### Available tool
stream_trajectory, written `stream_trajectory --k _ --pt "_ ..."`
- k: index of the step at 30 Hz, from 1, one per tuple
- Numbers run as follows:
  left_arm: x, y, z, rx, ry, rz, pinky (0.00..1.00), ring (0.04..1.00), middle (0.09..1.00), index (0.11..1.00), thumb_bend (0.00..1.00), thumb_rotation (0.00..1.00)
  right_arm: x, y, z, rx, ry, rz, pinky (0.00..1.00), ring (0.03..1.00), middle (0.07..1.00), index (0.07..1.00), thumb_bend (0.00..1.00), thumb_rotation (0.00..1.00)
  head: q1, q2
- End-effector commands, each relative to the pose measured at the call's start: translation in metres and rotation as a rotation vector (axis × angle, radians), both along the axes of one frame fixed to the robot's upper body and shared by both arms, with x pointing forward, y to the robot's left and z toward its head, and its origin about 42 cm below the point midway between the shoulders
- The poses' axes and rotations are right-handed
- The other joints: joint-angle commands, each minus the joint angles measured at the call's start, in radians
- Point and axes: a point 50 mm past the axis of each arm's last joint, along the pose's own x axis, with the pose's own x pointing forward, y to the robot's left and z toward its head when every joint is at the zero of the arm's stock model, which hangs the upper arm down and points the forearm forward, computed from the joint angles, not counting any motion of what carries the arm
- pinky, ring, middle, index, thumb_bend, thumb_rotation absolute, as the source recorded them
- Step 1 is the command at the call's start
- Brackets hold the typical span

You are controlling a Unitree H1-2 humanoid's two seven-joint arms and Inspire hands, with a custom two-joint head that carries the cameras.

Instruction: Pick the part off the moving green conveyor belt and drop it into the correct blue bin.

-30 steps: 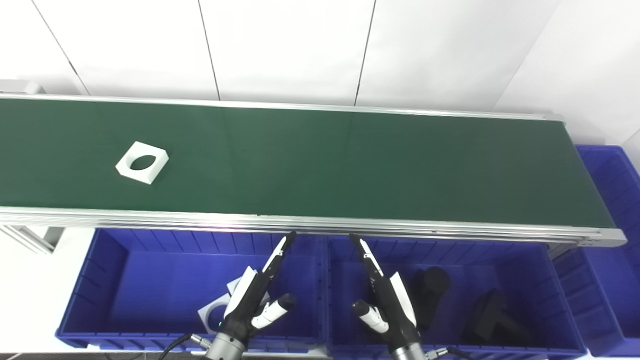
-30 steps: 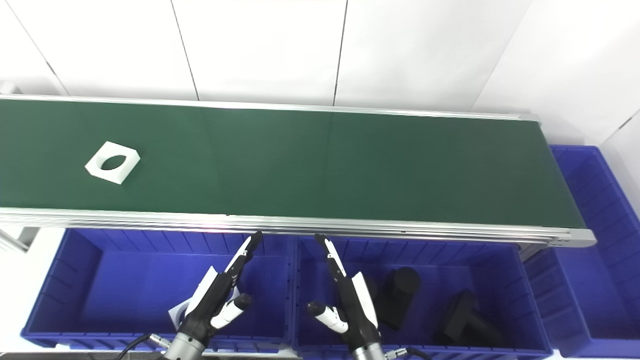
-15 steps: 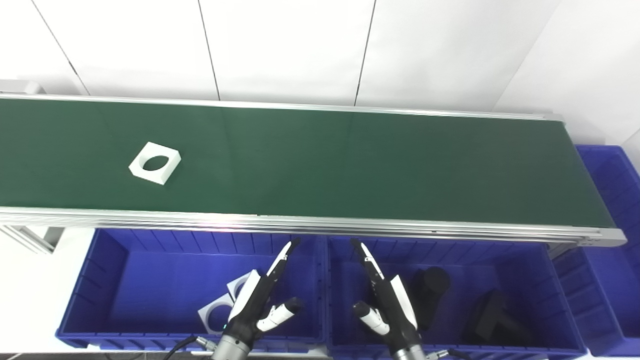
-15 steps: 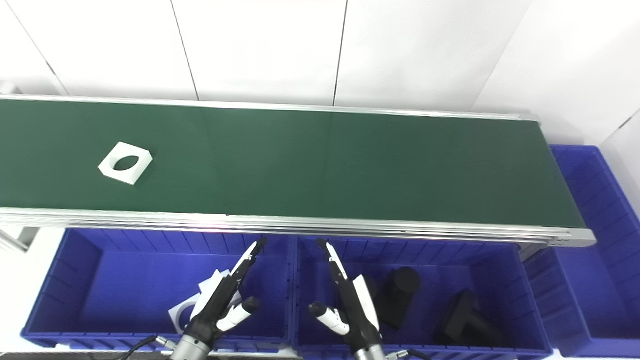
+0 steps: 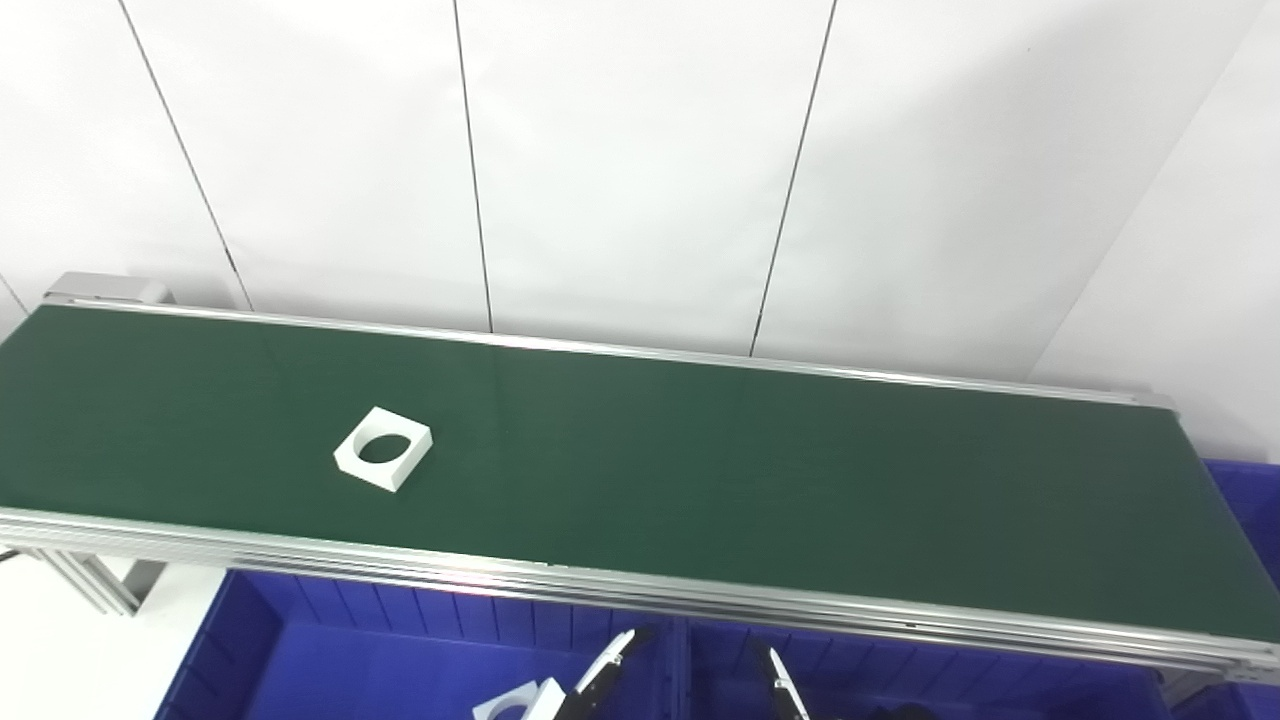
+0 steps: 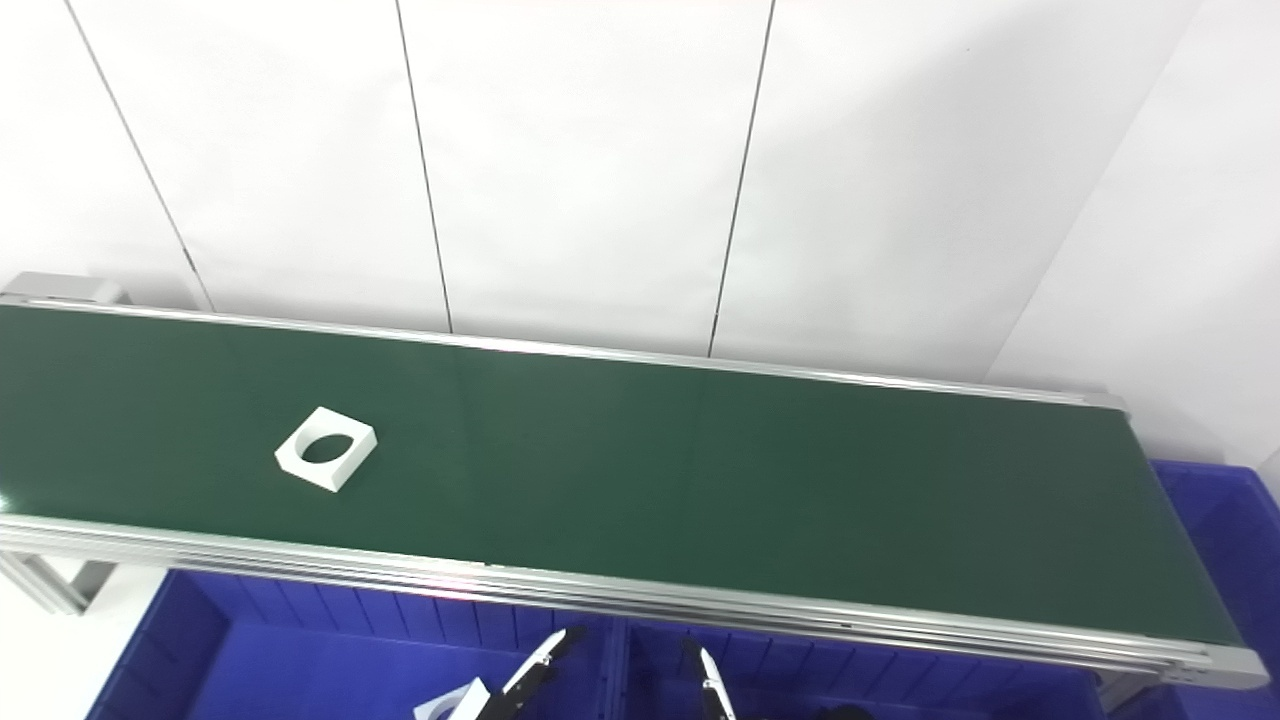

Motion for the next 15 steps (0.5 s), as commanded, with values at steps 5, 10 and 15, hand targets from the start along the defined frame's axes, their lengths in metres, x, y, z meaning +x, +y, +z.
stream_trajectory --k 5,10,15 --pt "0.0085 -0.0060 0.0099 -0.043 -0.063 -0.002 0.88 0.941 0.962 0.932 0.90 0.88 0.0057 0.0000 0.0107 0.043 -0.069 -0.001 1.00 1.000 1.000 0.995 0.98 1.00 0.005 0.005" --pt "0.0079 -0.0067 0.0105 -0.043 -0.071 0.001 0.87 0.935 0.957 0.927 0.90 0.87 0.0047 -0.0004 0.0112 0.044 -0.069 0.003 1.00 1.000 1.000 0.993 0.96 1.00 0.010 0.012" --pt "0.0075 -0.0072 0.0127 -0.052 -0.073 -0.004 0.87 0.937 0.961 0.930 0.91 0.88 0.0045 -0.0006 0.0124 0.045 -0.073 0.006 1.00 1.000 1.000 0.996 0.97 1.00 0.016 0.016"
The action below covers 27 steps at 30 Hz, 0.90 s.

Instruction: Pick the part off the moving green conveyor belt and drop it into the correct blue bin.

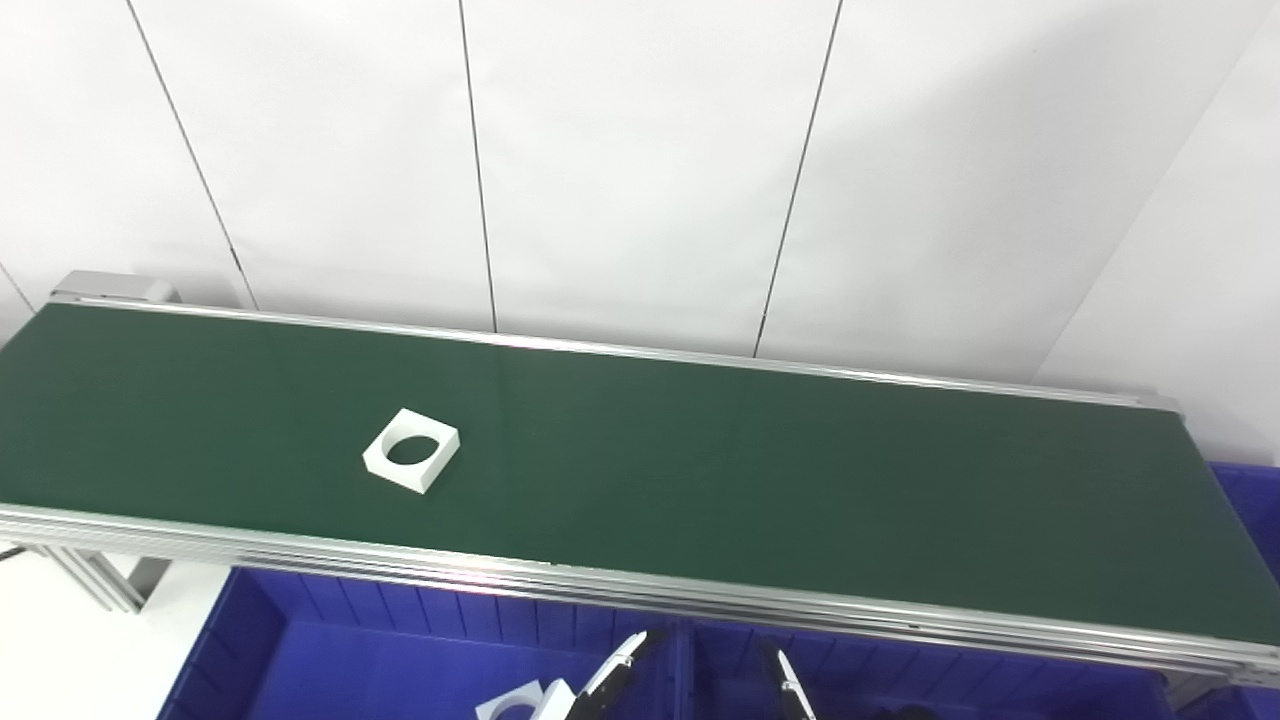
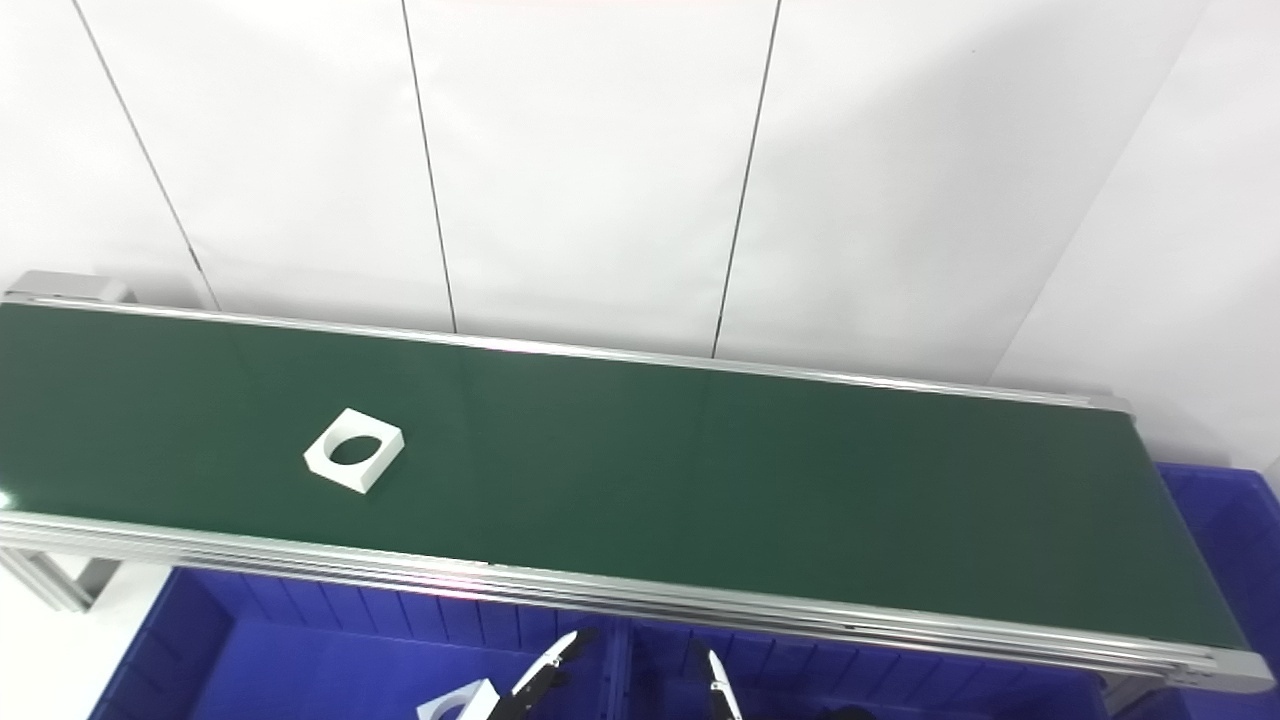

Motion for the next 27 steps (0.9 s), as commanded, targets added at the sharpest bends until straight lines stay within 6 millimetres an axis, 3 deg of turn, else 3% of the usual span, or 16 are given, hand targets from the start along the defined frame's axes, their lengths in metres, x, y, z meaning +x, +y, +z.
stream_trajectory --k 1,7,11,13,17,22,27 --pt "0.009 -0.005 0.013 -0.057 -0.061 -0.007 0.87 0.939 0.962 0.932 0.90 0.88 0.005 0.002 0.012 0.044 -0.076 0.009 1.00 1.000 1.000 0.997 0.97 1.00 0.005 0.002" --pt "0.006 -0.009 0.039 -0.113 -0.153 -0.035 0.87 0.936 0.958 0.926 0.89 0.88 0.004 0.002 0.013 0.047 -0.079 0.006 1.00 1.000 1.000 0.999 0.97 1.00 0.017 0.009" --pt "0.006 -0.013 0.082 -0.196 -0.284 -0.099 0.88 0.922 0.947 0.920 0.92 0.84 0.004 0.002 0.014 0.053 -0.076 0.009 1.00 1.000 1.000 1.000 0.95 1.00 0.023 0.014" --pt "0.006 -0.013 0.088 -0.206 -0.306 -0.108 0.89 0.917 0.943 0.918 0.94 0.84 0.004 0.002 0.014 0.056 -0.075 0.010 1.00 1.000 1.000 1.000 0.94 1.00 0.023 0.014" --pt "0.018 -0.014 0.136 -0.250 -0.531 -0.143 0.87 0.903 0.928 0.915 0.90 0.77 0.004 0.001 0.013 0.038 -0.084 0.003 1.00 1.000 1.000 1.000 0.94 1.00 0.037 0.012" --pt "0.037 -0.005 0.165 -0.210 -0.702 -0.154 0.87 0.920 0.948 0.949 0.91 0.82 0.006 0.002 0.013 0.036 -0.087 0.005 1.00 1.000 1.000 0.998 0.93 1.00 0.040 0.008" --pt "0.068 0.007 0.182 -0.088 -0.814 -0.139 0.84 0.904 0.939 0.949 0.98 0.54 0.007 0.003 0.012 0.049 -0.074 0.006 1.00 1.000 1.000 1.000 0.92 1.00 0.035 0.005"
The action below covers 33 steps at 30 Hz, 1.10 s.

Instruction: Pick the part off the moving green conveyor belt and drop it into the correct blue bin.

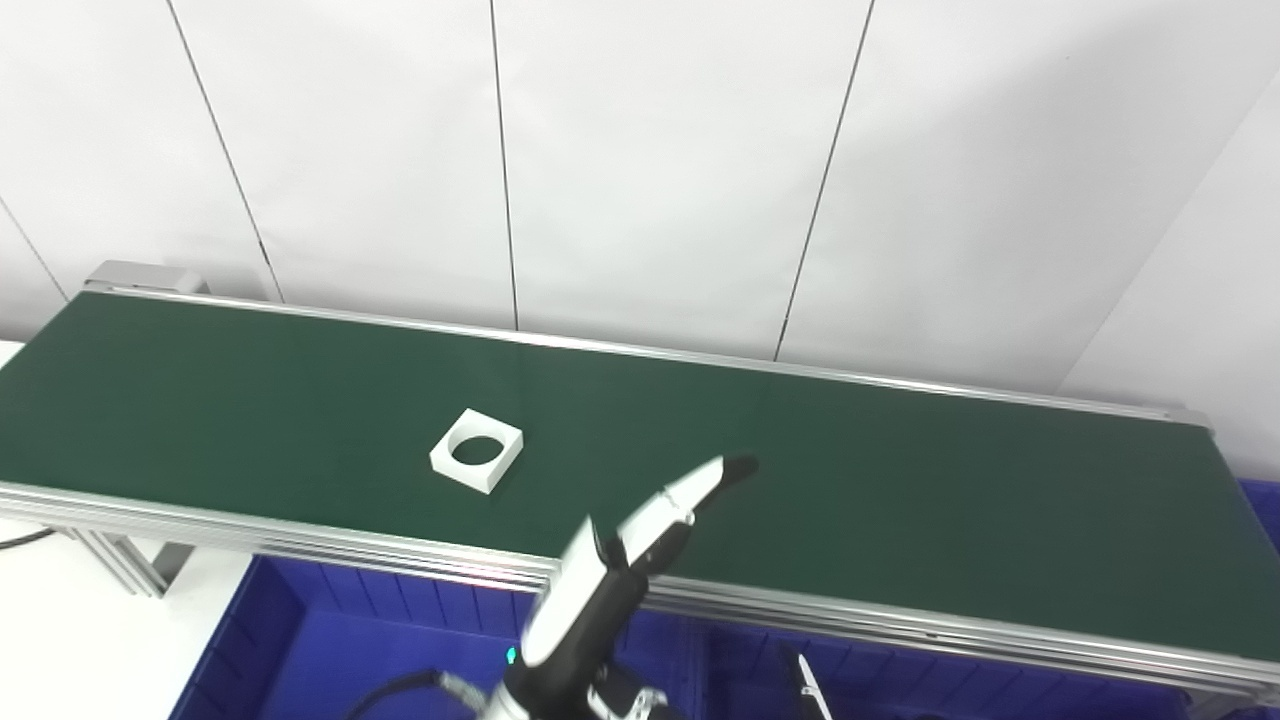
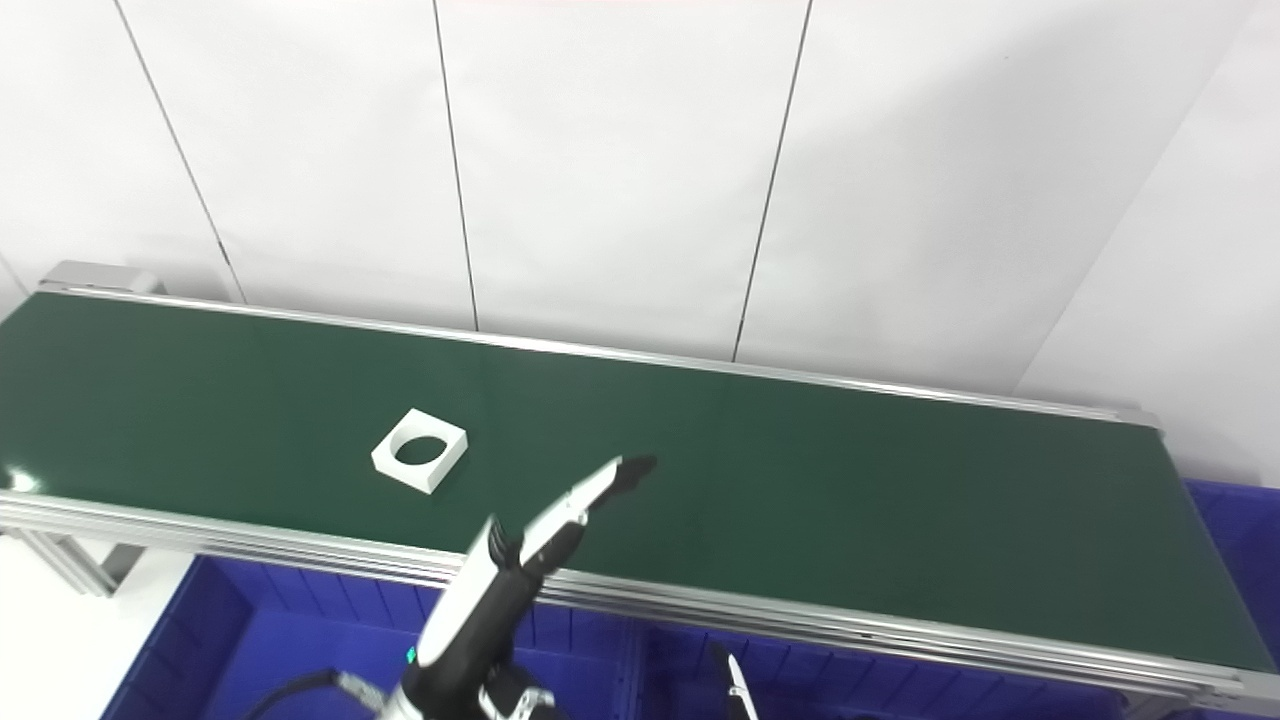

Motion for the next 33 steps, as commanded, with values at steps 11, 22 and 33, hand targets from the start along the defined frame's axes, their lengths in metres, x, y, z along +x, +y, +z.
stream_trajectory --k 11,22,33 --pt "0.069 0.011 0.048 0.292 -0.151 0.125 0.55 0.725 0.837 0.915 1.00 0.09 0.008 0.006 0.009 0.061 -0.054 0.002 1.00 1.000 1.000 1.000 0.93 1.00 -0.001 -0.002" --pt "0.140 0.018 0.084 0.651 -0.190 0.178 0.52 0.673 0.810 0.898 1.00 0.05 0.007 0.010 0.009 0.064 -0.058 0.003 1.00 1.000 1.000 0.999 0.95 1.00 -0.013 0.000" --pt "0.204 0.004 0.064 0.941 -0.126 0.181 0.56 0.688 0.804 0.913 1.00 0.10 0.008 0.013 0.010 0.073 -0.057 0.010 1.00 1.000 1.000 0.992 0.94 1.00 -0.021 -0.003"
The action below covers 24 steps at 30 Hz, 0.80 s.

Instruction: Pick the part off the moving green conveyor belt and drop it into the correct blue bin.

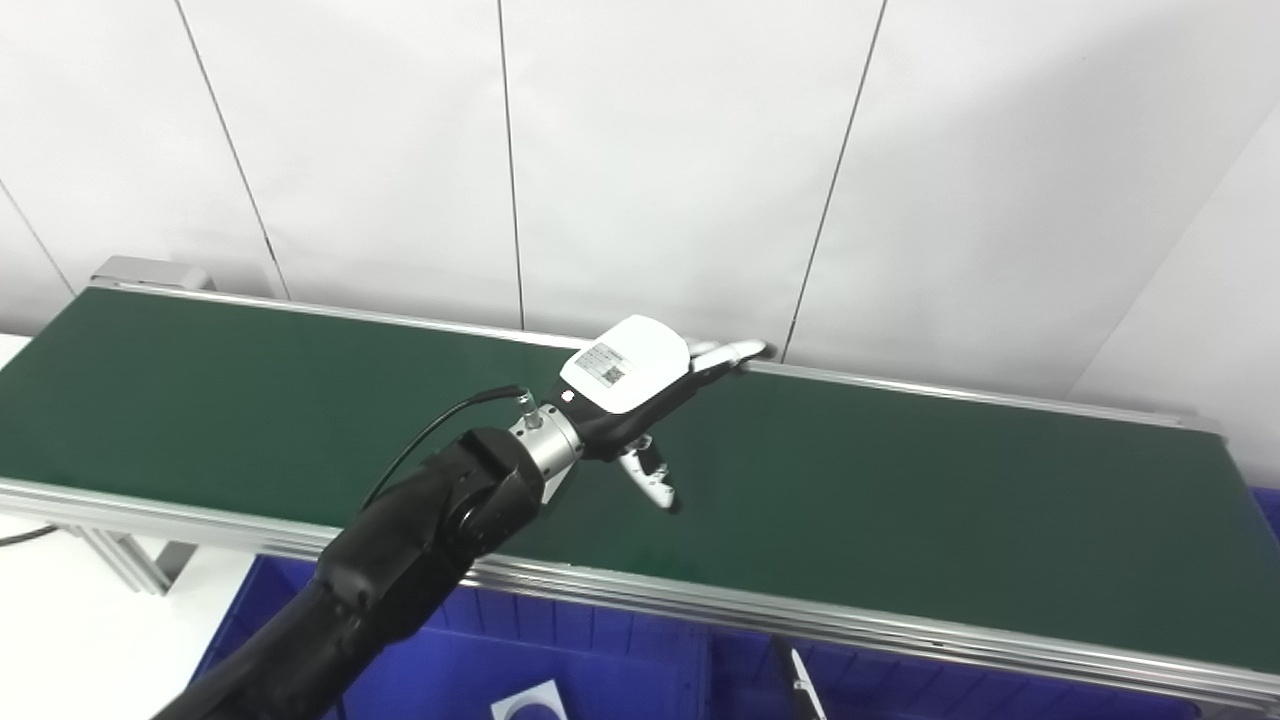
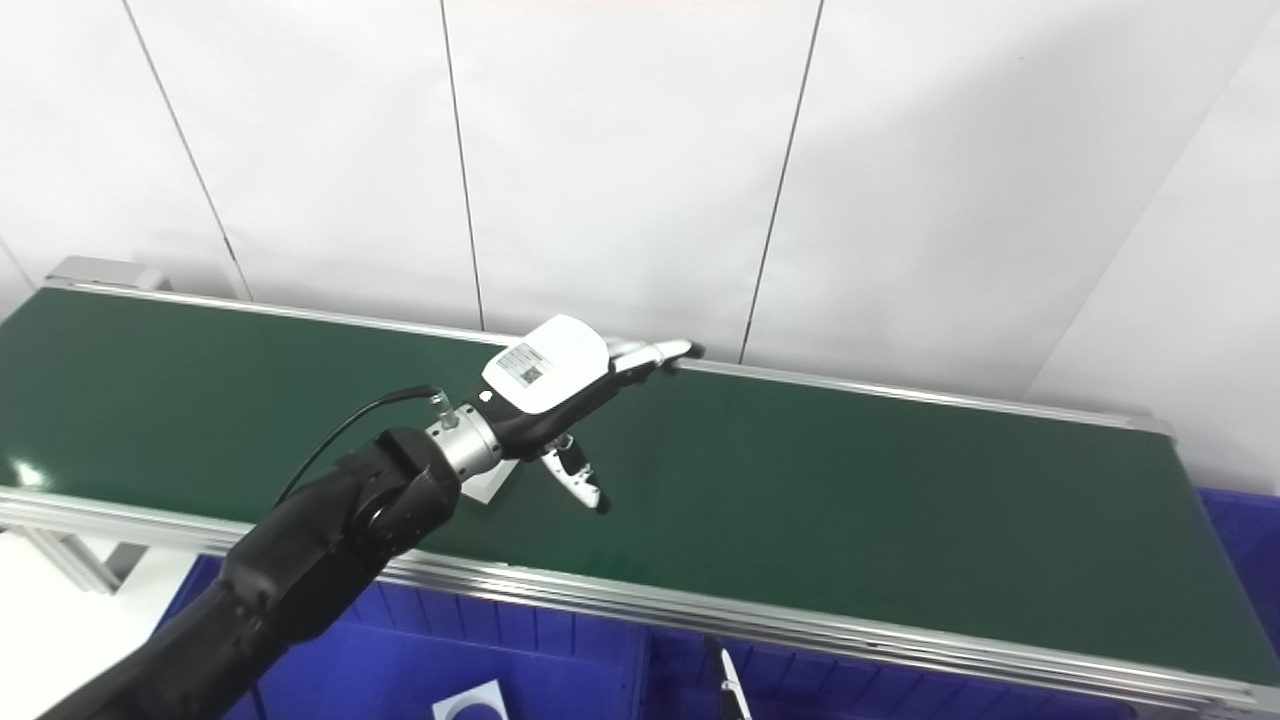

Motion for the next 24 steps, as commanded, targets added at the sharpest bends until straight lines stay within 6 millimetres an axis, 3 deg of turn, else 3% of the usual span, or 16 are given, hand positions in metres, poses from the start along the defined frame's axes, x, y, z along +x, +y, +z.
stream_trajectory --k 1,8,16,24 --pt "0.019 -0.013 0.026 0.022 -0.072 -0.033 0.57 0.689 0.805 0.910 1.00 0.11 0.004 0.005 0.008 0.041 -0.058 0.017 1.00 1.000 1.000 0.992 0.94 1.00 -0.005 0.000" --pt "0.039 -0.028 0.010 0.160 -0.026 -0.049 0.69 0.790 0.854 0.911 1.00 0.15 0.004 0.007 0.009 0.033 -0.068 0.023 1.00 1.000 1.000 0.989 0.92 1.00 -0.009 0.001" --pt "0.053 -0.044 -0.001 0.291 -0.004 -0.083 0.73 0.825 0.881 0.877 1.00 0.17 0.003 0.009 0.009 0.046 -0.064 0.020 1.00 1.000 1.000 0.983 0.92 0.98 -0.015 0.001" --pt "0.062 -0.055 -0.005 0.394 0.044 -0.110 0.85 0.908 0.959 0.919 1.00 0.20 0.004 0.012 0.009 0.047 -0.068 0.022 1.00 1.000 1.000 0.986 0.92 0.98 -0.021 0.002"
